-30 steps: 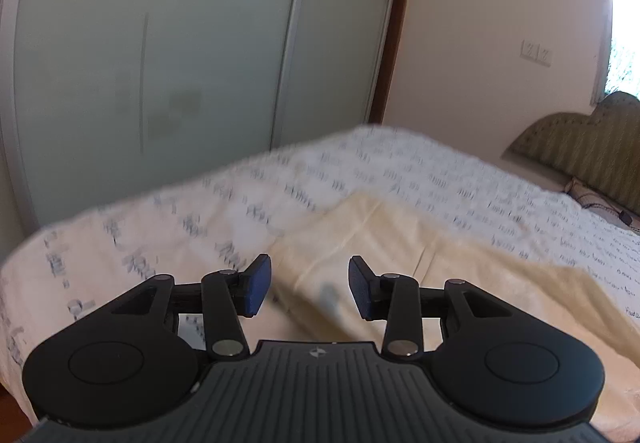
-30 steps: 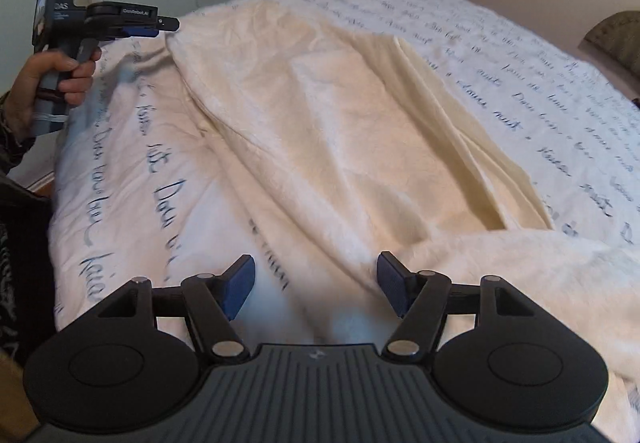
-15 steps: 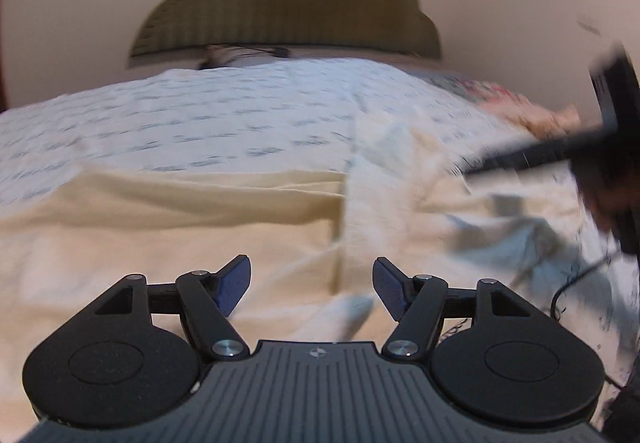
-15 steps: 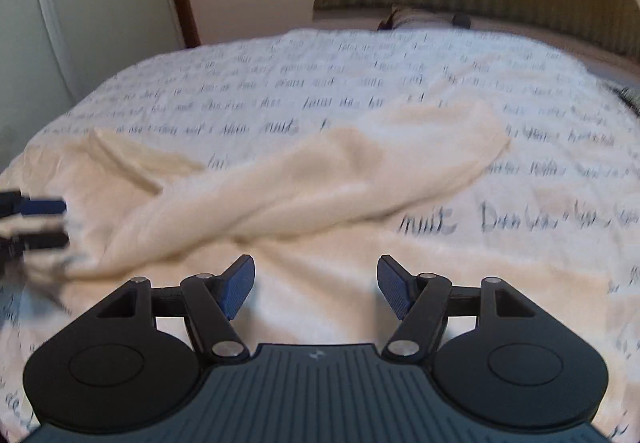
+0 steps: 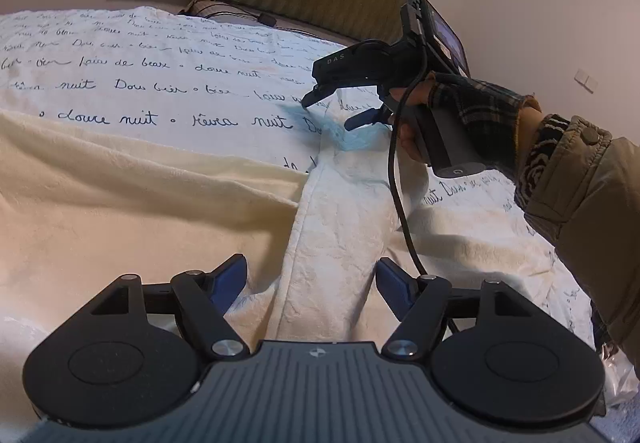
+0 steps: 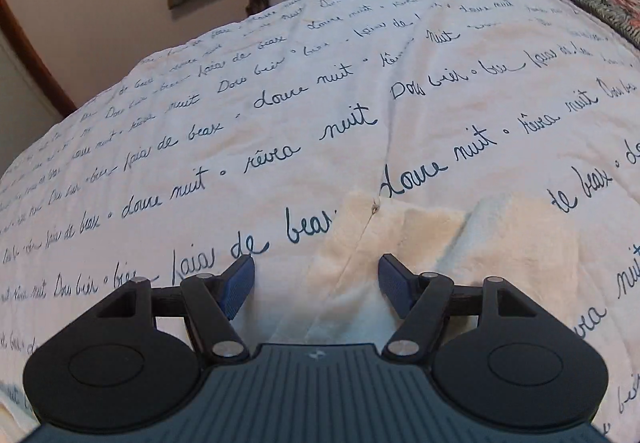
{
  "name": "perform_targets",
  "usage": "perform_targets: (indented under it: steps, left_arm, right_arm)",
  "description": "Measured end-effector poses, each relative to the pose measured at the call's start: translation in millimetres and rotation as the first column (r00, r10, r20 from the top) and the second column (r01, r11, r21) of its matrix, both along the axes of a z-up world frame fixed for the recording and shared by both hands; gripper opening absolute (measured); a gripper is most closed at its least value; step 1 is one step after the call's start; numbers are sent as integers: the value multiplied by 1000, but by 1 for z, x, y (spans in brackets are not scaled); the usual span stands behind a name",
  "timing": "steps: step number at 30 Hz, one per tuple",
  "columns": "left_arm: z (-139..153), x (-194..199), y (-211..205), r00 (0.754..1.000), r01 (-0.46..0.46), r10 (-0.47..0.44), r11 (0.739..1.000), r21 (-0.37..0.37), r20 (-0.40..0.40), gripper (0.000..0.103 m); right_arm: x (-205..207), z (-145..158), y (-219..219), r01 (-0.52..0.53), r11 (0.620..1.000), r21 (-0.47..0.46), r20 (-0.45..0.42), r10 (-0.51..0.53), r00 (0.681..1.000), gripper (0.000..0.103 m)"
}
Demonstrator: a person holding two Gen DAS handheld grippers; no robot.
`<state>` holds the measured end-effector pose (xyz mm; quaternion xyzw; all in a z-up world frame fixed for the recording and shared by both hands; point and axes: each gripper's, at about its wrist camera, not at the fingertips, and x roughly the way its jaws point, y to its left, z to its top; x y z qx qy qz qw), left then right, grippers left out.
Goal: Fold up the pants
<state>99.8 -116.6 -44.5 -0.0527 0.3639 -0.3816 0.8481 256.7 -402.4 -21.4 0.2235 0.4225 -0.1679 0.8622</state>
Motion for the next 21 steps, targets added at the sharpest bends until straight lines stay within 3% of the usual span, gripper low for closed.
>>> perform_targets:
  steps: [2,3,4,5,7,9,10,16,21]
  left_arm:
    - [1,-2,-3,1000,-1,1,1000,4,15,73]
    - [1,-6,-4,1000,1,-2,1000,11,28,72]
    - [1,-9,-5,999,7,-8,1000,20,43,71]
    - [2,-11,-7,998,13,-14,1000,27,60,68]
    - [3,-15,-8,996,27,-30,999,34,80,57]
    - [4,-16,-10,996,32,-35,999,42,84,42]
    - [6,-16,-12,995,26,-30,998,49,96,40]
    - [12,-34,-19,974,32,-56,993,109,220,28]
    - [12,-54,-28,944,56,-109,983,173,312,24]
  right_arm:
    - [6,0,6,-28,997,-70,-26,26,999,69]
    - [8,1,12,-59,990,-132,-48,53,997,61]
    - [10,0,16,-83,976,-202,-78,69,995,38]
    - [9,0,19,-92,964,-250,-95,71,993,30]
    - [-4,2,16,-91,965,-245,-58,79,995,15]
    - [-22,7,10,-67,967,-246,-15,65,998,13]
    - [-31,11,5,-48,969,-241,10,52,999,12]
    - [-116,35,-26,58,995,-77,239,-38,970,8]
    - [-196,43,-55,117,981,155,429,-173,886,6]
